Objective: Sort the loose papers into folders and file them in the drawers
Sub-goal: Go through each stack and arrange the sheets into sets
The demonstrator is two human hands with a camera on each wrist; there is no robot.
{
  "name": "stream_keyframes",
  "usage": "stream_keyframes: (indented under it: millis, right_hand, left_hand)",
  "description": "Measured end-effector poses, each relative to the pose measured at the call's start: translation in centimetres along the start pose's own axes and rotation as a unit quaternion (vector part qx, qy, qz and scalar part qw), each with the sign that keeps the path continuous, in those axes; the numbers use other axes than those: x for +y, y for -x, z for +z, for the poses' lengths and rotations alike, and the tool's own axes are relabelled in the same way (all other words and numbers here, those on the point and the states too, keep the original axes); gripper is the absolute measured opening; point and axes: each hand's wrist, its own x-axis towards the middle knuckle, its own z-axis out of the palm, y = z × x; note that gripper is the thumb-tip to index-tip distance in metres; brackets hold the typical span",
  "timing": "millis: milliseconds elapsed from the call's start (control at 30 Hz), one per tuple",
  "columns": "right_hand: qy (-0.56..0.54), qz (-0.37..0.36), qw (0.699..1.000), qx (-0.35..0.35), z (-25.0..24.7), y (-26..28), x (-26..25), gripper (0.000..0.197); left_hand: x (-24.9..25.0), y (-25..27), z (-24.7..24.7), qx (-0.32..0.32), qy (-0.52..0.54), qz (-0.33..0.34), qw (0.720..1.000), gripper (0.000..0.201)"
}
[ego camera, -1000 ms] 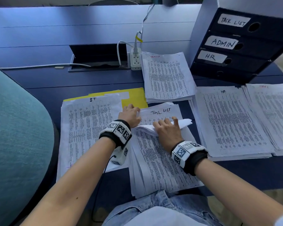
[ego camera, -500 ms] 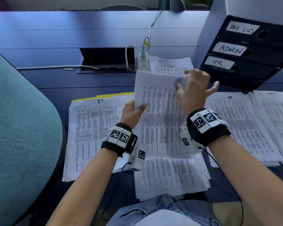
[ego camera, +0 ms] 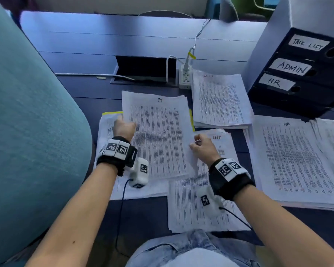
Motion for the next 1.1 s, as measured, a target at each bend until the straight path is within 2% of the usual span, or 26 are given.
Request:
stream_keyframes:
  millis: [33,100,167,233,400,467,533,633,700,800,900,967,1033,1100]
  right_hand:
    - [0.008,0.002,1.000,-0.023,0.7,0.1,-0.1,0.007]
    - [0.024,0.006,0.998,-0.053,2.2,0.2,-0.3,0.021]
    - [0.066,-0.001,0.995,-0.069,3.4,0.3,-0.3,0.037]
    - [0.112,-0.009,0.990,-0.090,4.6,0.2,-0.2,0.041]
    - [0.208,-0.031,0.967,-0.147,6.6,0.7,-0.5,0.047]
    - [0.210,-0.034,0.965,-0.154,6.7,0.9,-0.7,0.052]
    - [0.193,-0.040,0.967,-0.163,6.2,0.8,-0.8,0.043]
    - [0.163,-0.042,0.975,-0.143,4.4,0.4,-0.9,0.041]
    - [0.159,-0.044,0.979,-0.118,2.8,0.0,-0.7,0.040]
    - [0.164,-0.029,0.982,-0.084,0.0,-0.6,0.2,0.032]
    - [0.200,0.007,0.977,-0.066,-2.2,-0.7,1.9,0.039]
    - [0.250,0.025,0.966,-0.053,-3.0,-0.4,3.0,0.057]
    - [0.290,0.029,0.956,-0.021,-3.3,0.0,4.0,0.073]
    - [0.312,0.018,0.950,0.011,-3.4,0.5,4.8,0.078]
  left_hand:
    - [-0.4,-0.1,-0.7,0.015,-0.046,-0.004,0.999,0.028]
    - [-1.2,-0.3,-1.7,0.043,-0.107,-0.020,0.993,0.031]
    - [-1.9,-0.3,-2.4,0.064,-0.138,-0.034,0.988,0.037]
    - [-2.5,-0.2,-2.7,0.076,-0.154,-0.057,0.983,0.044]
    - [-4.1,0.8,-2.4,0.022,-0.247,-0.099,0.964,0.078]
    - [-4.4,1.0,-2.4,0.011,-0.282,-0.103,0.954,0.080]
    - [-4.4,1.3,-2.3,0.008,-0.302,-0.095,0.949,0.082]
    - [-3.4,1.7,-1.5,0.008,-0.325,-0.038,0.945,0.076]
    - [-2.2,2.0,-0.2,-0.013,-0.323,0.028,0.946,0.062]
    - [-0.3,2.6,2.7,-0.105,-0.299,0.136,0.939,0.044]
    - [0.9,3.9,6.1,-0.214,-0.313,0.220,0.899,0.037]
    - [1.2,4.7,7.9,-0.258,-0.342,0.241,0.871,0.043]
    - [1.0,5.0,9.2,-0.279,-0.397,0.249,0.838,0.065]
    - [1.0,5.0,9.9,-0.288,-0.445,0.255,0.809,0.083]
